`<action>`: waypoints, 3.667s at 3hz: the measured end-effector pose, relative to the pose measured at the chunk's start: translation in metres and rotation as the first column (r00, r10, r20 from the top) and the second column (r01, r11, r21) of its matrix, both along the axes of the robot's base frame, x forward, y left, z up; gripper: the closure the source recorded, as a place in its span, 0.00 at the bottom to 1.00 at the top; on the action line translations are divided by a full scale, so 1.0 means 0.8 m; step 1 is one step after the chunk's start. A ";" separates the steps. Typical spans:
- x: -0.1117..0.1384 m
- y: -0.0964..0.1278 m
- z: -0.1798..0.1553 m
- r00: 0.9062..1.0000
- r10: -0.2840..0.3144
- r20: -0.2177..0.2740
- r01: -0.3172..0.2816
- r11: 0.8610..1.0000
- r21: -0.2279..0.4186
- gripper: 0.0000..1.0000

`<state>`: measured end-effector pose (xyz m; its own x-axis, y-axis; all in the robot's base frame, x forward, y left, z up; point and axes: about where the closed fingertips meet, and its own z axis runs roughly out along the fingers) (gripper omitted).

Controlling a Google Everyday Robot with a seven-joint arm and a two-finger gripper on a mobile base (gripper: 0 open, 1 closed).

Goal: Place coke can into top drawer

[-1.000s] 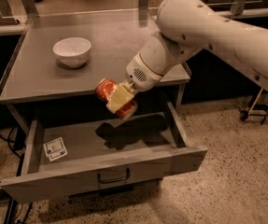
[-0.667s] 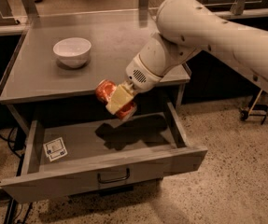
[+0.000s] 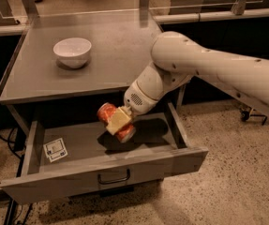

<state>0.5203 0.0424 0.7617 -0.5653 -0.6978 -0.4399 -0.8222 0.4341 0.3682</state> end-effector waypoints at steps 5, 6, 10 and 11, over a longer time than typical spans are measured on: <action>0.030 -0.002 -0.128 0.991 -0.068 -0.114 0.042 0.975 -0.219 1.00; 0.020 -0.018 -0.138 0.987 -0.115 -0.115 0.082 0.963 -0.258 1.00; 0.047 -0.019 -0.160 0.985 -0.138 -0.100 0.104 0.951 -0.290 1.00; 0.055 0.000 -0.164 0.990 -0.104 -0.098 0.075 0.961 -0.264 1.00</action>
Offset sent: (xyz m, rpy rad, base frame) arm 0.0107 0.0045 -0.0796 -0.1023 0.1240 -0.0455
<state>0.5647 0.0426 0.6303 -0.6656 -0.7237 -0.1820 -0.7362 0.5968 0.3193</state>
